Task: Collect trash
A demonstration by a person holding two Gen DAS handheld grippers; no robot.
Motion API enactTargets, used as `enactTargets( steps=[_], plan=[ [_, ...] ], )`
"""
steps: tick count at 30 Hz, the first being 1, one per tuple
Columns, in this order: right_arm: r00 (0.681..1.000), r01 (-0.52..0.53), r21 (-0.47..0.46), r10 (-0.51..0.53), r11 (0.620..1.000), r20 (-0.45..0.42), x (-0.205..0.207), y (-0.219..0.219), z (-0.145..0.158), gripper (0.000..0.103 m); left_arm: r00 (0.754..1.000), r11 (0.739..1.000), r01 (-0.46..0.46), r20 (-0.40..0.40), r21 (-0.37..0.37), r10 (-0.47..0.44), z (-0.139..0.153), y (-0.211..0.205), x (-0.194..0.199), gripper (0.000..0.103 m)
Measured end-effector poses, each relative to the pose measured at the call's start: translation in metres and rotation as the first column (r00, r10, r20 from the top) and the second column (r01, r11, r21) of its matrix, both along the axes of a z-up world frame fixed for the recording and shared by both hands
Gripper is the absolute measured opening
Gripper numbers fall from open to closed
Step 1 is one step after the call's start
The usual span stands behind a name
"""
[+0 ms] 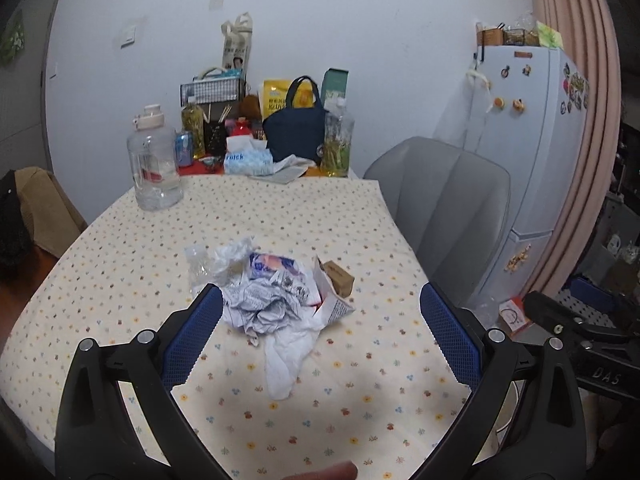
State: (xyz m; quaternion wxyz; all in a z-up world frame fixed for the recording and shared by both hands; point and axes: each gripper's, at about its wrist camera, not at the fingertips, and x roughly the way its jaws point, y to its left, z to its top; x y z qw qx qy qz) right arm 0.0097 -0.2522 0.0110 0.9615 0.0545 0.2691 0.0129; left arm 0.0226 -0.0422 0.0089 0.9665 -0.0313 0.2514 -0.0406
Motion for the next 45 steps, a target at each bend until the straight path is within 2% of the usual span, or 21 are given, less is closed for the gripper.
enactTargets(
  steps=[9,25,35,38,45],
  plan=[
    [0.998,0.050,-0.016,-0.049,0.999,0.045,-0.008,-0.001,0.005,0.095,1.000,1.000,0.012,0.010,0.025,-0.013,0.002,-0.005,-0.005,0.098],
    [0.996,0.075,-0.035,-0.074,0.997,0.040,-0.011,-0.003,0.007,0.095,0.999,0.999,0.040,0.029,0.020,-0.041,0.006,-0.012,-0.007,0.098],
    [0.997,0.069,-0.040,-0.068,0.997,0.027,-0.004,0.004,0.001,0.095,1.000,0.999,0.026,0.013,0.026,-0.027,0.002,-0.004,-0.006,0.098],
    [0.999,0.050,-0.016,-0.049,0.999,0.018,0.000,0.005,-0.003,0.095,1.000,1.000,0.007,0.005,0.019,-0.007,0.001,0.003,-0.003,0.098],
    [0.999,0.047,-0.041,-0.046,0.998,0.025,-0.006,0.013,0.001,0.095,0.999,0.999,-0.044,0.017,0.006,0.044,0.007,0.019,-0.010,0.098]
  ],
)
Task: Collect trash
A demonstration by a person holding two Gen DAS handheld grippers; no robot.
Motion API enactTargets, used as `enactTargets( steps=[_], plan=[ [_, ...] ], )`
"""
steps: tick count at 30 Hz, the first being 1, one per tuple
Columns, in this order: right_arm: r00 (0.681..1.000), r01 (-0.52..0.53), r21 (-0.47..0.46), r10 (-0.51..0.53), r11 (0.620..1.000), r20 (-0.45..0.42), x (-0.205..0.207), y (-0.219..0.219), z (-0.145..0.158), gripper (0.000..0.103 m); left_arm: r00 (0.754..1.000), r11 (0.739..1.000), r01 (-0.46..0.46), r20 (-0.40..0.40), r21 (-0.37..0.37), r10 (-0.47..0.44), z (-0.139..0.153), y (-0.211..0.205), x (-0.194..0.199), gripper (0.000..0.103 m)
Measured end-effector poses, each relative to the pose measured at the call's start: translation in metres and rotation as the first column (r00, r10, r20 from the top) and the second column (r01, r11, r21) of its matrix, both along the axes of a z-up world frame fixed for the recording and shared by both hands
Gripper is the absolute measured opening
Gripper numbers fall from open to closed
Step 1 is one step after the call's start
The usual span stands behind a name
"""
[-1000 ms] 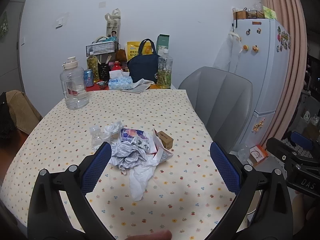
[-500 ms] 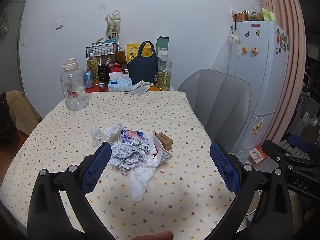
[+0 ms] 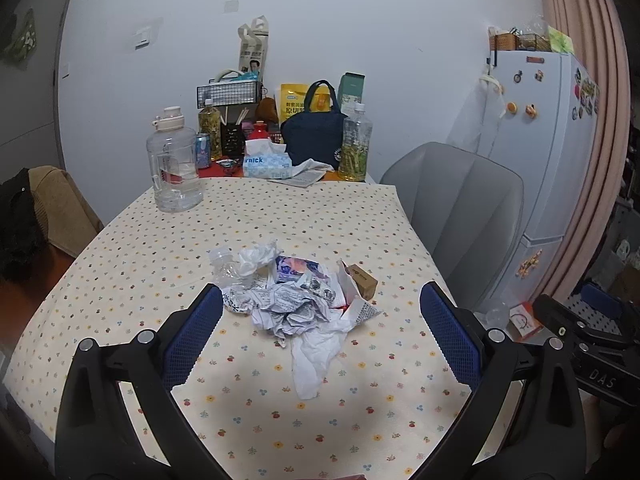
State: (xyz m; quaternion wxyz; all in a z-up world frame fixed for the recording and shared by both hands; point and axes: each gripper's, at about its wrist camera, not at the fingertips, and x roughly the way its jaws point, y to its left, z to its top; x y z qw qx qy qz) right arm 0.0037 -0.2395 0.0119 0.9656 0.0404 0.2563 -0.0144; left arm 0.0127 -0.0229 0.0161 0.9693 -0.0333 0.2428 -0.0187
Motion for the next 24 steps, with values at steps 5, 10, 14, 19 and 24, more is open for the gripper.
enactTargets(
  steps=[5,10,14,19,24],
  plan=[
    [1.000,0.003,-0.004,-0.003,1.000,-0.005,-0.001,0.000,0.001,0.095,1.000,1.000,-0.002,-0.003,0.007,0.002,0.000,0.000,0.000,0.098],
    [1.000,-0.004,-0.012,0.004,1.000,-0.008,0.002,0.002,-0.002,0.095,1.000,1.000,-0.011,-0.009,0.004,0.011,-0.002,-0.001,0.002,0.098],
    [1.000,-0.008,-0.009,0.008,1.000,-0.019,0.004,0.003,-0.006,0.095,1.000,1.000,-0.019,-0.009,0.013,0.019,-0.005,-0.001,0.002,0.098],
    [1.000,-0.009,-0.010,0.009,1.000,-0.028,0.006,0.004,-0.010,0.095,0.999,1.000,-0.002,-0.032,0.022,0.003,-0.010,-0.003,0.005,0.098],
    [0.999,-0.013,-0.010,0.013,1.000,-0.032,0.007,0.005,-0.013,0.095,0.999,1.000,-0.001,-0.034,0.023,0.002,-0.012,-0.003,0.006,0.098]
  ],
)
